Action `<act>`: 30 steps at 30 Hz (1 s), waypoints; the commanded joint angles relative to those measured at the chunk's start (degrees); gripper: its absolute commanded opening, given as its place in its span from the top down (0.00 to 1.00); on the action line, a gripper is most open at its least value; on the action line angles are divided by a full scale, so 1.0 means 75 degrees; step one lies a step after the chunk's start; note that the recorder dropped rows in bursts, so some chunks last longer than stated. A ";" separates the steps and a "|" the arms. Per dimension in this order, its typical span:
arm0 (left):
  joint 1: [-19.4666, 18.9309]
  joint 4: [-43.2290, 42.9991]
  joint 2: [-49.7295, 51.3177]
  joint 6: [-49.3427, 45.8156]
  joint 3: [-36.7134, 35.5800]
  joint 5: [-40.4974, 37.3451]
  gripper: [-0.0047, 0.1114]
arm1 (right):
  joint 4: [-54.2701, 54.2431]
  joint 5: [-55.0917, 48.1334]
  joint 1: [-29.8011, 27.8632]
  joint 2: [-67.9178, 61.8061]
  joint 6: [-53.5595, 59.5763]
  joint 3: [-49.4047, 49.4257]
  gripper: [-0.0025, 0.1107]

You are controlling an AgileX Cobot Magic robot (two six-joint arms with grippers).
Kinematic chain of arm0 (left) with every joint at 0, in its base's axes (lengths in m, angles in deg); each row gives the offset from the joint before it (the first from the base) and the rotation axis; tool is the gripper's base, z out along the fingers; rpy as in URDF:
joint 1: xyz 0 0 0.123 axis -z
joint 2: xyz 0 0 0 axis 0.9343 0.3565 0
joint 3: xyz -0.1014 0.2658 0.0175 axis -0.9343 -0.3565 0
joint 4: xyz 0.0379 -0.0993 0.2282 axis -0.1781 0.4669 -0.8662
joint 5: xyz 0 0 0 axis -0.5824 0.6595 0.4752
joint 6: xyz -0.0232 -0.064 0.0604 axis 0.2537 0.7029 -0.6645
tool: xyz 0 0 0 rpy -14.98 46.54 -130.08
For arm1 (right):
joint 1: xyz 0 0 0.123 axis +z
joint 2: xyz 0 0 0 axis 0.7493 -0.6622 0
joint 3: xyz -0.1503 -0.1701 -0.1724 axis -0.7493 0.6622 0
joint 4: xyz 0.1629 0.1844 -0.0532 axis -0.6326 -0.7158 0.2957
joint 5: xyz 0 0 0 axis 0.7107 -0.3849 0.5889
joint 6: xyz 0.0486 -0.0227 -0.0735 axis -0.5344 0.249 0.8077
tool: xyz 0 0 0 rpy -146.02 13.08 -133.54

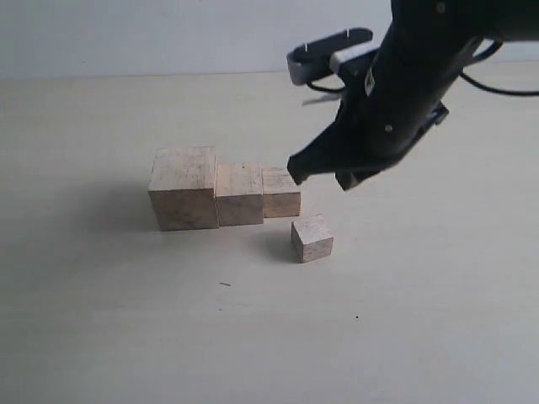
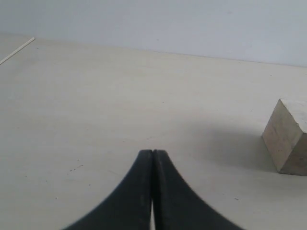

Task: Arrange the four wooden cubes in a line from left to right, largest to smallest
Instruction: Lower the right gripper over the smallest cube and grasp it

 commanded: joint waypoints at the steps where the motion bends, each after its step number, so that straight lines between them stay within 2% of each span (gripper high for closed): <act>1: 0.0001 0.0011 -0.0049 0.0066 -0.0021 0.0082 0.96 | -0.0688 0.0591 -0.0032 0.0108 -0.0071 0.0570 0.98; 5: 0.0001 0.0011 -0.0049 0.0066 -0.0021 0.0082 0.96 | -0.1048 0.0916 -0.0032 0.0079 -0.0071 0.0659 0.97; 7: 0.0001 0.0011 -0.0049 0.0066 -0.0021 0.0082 0.96 | -0.1120 0.1067 -0.0032 0.0079 -0.0071 0.0659 0.92; 9: 0.0001 0.0011 -0.0049 0.0066 -0.0021 0.0082 0.96 | -0.1160 0.1152 -0.0032 0.0079 -0.0071 0.0659 0.84; 12: 0.0001 0.0011 -0.0049 0.0066 -0.0021 0.0082 0.96 | -0.1160 0.1236 -0.0032 0.0079 -0.0071 0.0659 0.65; 16: 0.0001 0.0011 -0.0049 0.0066 -0.0021 0.0082 0.96 | -0.1160 0.1257 -0.0032 -0.0139 -0.0071 0.0659 0.33; 18: 0.0001 0.0011 -0.0049 0.0066 -0.0021 0.0082 0.96 | -0.1160 0.1292 -0.0032 -0.0360 -0.0071 0.0659 0.25; 30: 0.0001 0.0011 -0.0049 0.0066 -0.0021 0.0082 0.96 | -0.1160 0.1841 -0.0032 -0.1640 0.0215 0.0659 0.23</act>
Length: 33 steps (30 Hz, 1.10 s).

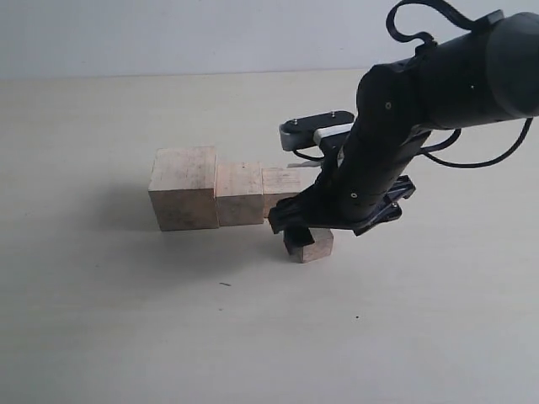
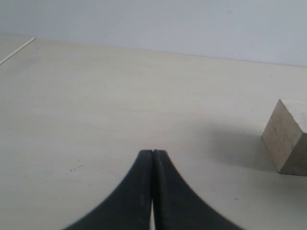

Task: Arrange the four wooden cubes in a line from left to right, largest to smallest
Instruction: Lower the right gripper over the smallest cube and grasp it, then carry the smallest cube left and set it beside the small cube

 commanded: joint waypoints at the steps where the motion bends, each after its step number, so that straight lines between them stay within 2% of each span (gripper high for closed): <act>1: 0.0001 0.0011 -0.0049 0.0066 -0.0021 0.0082 0.96 | -0.0007 0.0295 -0.0032 -0.0246 0.0298 0.0019 0.23; 3: 0.0001 0.0011 -0.0049 0.0066 -0.0021 0.0082 0.96 | -0.0070 0.0321 -0.0032 -0.0266 0.0490 0.0019 0.34; 4: 0.0001 0.0011 -0.0049 0.0066 -0.0021 0.0082 0.96 | -0.0070 0.0290 -0.0032 -0.0278 0.0490 0.0019 0.49; 5: 0.0001 0.0011 -0.0049 0.0066 -0.0021 0.0082 0.96 | -0.0070 0.0226 -0.0032 -0.0278 0.0490 0.0019 0.58; 6: 0.0001 0.0011 -0.0049 0.0066 -0.0021 0.0082 0.96 | -0.0070 0.0087 -0.0032 -0.0278 0.0500 0.0019 0.74; 8: 0.0001 0.0011 -0.0049 0.0066 -0.0021 0.0082 0.96 | -0.0037 -0.0265 -0.0032 -0.0216 0.1070 -0.0083 0.97; 11: 0.0001 0.0011 -0.0049 0.0066 -0.0021 0.0082 0.96 | 0.1032 -0.1803 -0.0032 -0.0021 0.2456 -0.0809 0.98; 13: 0.0001 0.0011 -0.0049 0.0066 -0.0021 0.0082 0.96 | 0.2136 -0.2956 -0.0094 0.0054 0.2511 -0.1419 0.98; 15: 0.0001 0.0011 -0.0049 0.0066 -0.0021 0.0082 0.96 | 0.2320 -0.3549 -0.0499 0.0072 0.2697 -0.2034 0.98; 19: 0.0001 0.0011 -0.0049 0.0066 -0.0021 0.0082 0.96 | 0.1688 -0.3642 -0.1301 0.0072 0.3693 -0.2662 0.98; 23: 0.0001 0.0011 -0.0049 0.0066 -0.0021 0.0082 0.96 | -0.0146 -0.3530 -0.2195 0.0047 0.6652 -0.2825 0.98; 26: 0.0001 0.0011 -0.0049 0.0066 -0.0021 0.0082 0.96 | -0.0824 -0.3562 -0.2635 -0.0142 0.8812 -0.2825 0.98; 28: 0.0001 0.0011 -0.0049 0.0066 -0.0021 0.0082 0.96 | -0.0645 -0.3438 -0.2742 -0.0338 0.9629 -0.2825 0.98; 33: 0.0001 0.0011 -0.0049 0.0066 -0.0021 0.0082 0.96 | -0.0600 -0.3068 -0.2742 -0.0967 1.0180 -0.2825 0.98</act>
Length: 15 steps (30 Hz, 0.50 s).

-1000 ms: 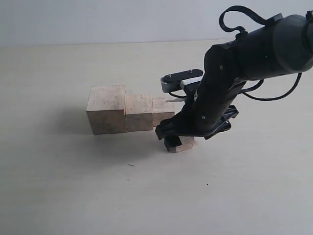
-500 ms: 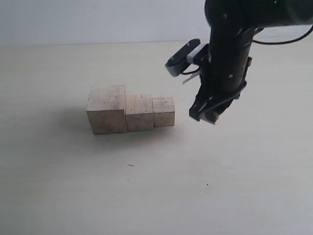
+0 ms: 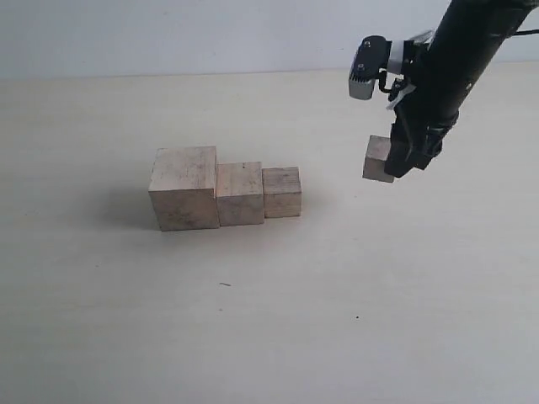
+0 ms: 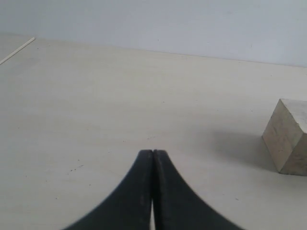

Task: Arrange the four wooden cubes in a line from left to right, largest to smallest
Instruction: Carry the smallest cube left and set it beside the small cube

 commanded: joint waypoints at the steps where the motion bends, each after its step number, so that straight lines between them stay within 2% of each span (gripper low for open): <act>1: 0.0001 0.0011 -0.0049 0.0066 -0.0021 0.0082 0.96 | -0.0180 0.0132 -0.0019 -0.0540 0.1106 -0.0051 0.98; 9: 0.0001 0.0011 -0.0049 0.0066 -0.0021 0.0082 0.96 | -0.1163 0.0414 0.0014 -0.1181 0.2734 -0.0051 0.98; 15: 0.0001 0.0011 -0.0049 0.0066 -0.0021 0.0082 0.96 | -0.1192 0.1216 0.0269 -0.1242 0.2916 -0.0051 0.98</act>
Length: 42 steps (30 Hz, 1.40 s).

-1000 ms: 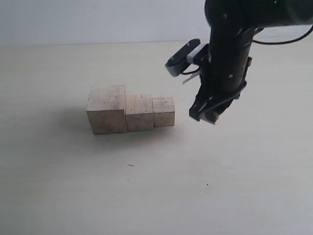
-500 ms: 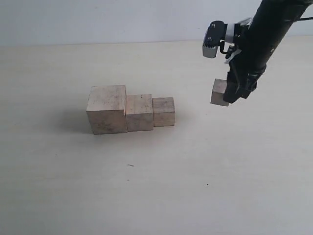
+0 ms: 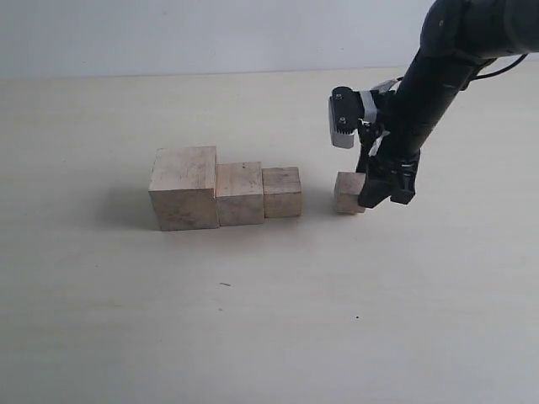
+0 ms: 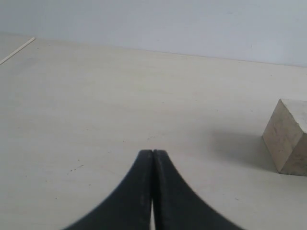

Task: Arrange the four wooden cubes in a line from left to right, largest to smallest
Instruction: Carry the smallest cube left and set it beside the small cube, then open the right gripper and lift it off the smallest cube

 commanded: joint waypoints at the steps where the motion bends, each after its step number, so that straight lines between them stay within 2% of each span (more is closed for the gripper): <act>1: 0.0001 0.0011 -0.0049 0.0066 -0.0021 0.0082 0.96 | -0.0122 0.0648 0.0265 -0.0002 0.0320 -0.0051 0.98; 9: 0.0001 0.0011 -0.0049 0.0066 -0.0021 0.0082 0.96 | -0.0043 0.0615 0.0731 -0.0229 0.0301 -0.0513 0.98; 16: 0.0001 0.0011 -0.0049 0.0066 -0.0021 0.0082 0.96 | 0.0306 0.0009 0.0748 -0.0434 0.0043 -0.0596 0.98; 24: 0.0001 0.0011 -0.0049 0.0066 -0.0021 0.0082 0.96 | -0.0577 0.0043 0.0748 -0.0434 0.0043 -0.0596 0.98; 35: 0.0001 0.0011 -0.0049 0.0066 -0.0021 0.0082 0.96 | -0.0610 0.0075 0.0748 -0.0434 0.0031 -0.0596 0.97; 38: 0.0001 0.0011 -0.0049 0.0066 -0.0021 0.0082 0.96 | -0.0610 0.0075 0.0748 -0.0434 0.0031 -0.0596 0.90; 42: 0.0001 0.0011 -0.0049 0.0066 -0.0021 0.0082 0.96 | -0.0610 0.0075 0.0748 -0.0434 -0.0127 -0.0596 0.69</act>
